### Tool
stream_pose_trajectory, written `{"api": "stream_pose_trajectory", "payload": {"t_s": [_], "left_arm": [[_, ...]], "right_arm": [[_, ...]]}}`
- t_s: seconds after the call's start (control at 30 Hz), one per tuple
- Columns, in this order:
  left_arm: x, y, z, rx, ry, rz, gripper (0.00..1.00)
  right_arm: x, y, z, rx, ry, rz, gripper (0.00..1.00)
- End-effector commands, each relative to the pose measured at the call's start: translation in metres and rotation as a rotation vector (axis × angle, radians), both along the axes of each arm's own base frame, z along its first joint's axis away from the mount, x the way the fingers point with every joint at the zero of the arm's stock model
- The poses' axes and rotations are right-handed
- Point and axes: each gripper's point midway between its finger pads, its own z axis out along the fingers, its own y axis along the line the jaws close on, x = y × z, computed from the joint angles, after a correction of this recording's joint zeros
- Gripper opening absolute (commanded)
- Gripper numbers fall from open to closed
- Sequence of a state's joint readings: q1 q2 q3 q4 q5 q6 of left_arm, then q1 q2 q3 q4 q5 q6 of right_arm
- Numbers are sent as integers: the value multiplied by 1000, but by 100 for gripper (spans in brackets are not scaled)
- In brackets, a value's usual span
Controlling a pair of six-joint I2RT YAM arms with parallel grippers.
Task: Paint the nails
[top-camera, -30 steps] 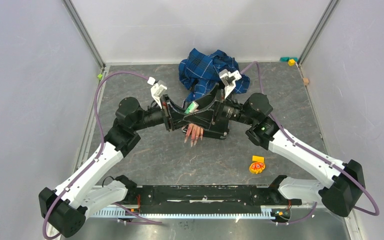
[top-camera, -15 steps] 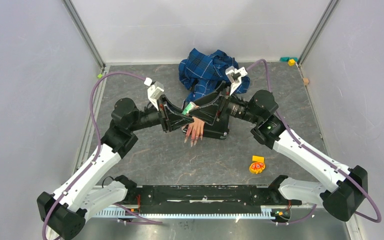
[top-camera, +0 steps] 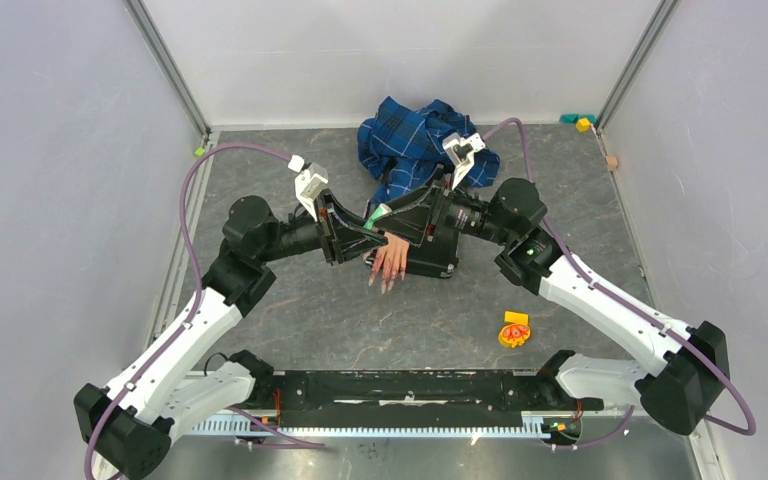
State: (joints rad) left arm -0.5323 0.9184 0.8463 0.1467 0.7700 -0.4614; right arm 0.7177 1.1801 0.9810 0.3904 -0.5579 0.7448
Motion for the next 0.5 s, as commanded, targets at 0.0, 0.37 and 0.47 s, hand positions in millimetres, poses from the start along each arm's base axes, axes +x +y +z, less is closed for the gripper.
{"api": "stream_pose_trajectory", "payload": {"t_s": [0.0,0.37,0.47], "left_arm": [[-4,0,17,-15,-87,-27,2],[-1,-2,15,-12,-75,-24,12],[4,0,14,-4,-70,16,71]], "right_arm": [[-3,0,30,69,-66,19,59],[5,-2,13,4,-62,-31,6],[20,-12,3,-90,-89,-139,0]]}}
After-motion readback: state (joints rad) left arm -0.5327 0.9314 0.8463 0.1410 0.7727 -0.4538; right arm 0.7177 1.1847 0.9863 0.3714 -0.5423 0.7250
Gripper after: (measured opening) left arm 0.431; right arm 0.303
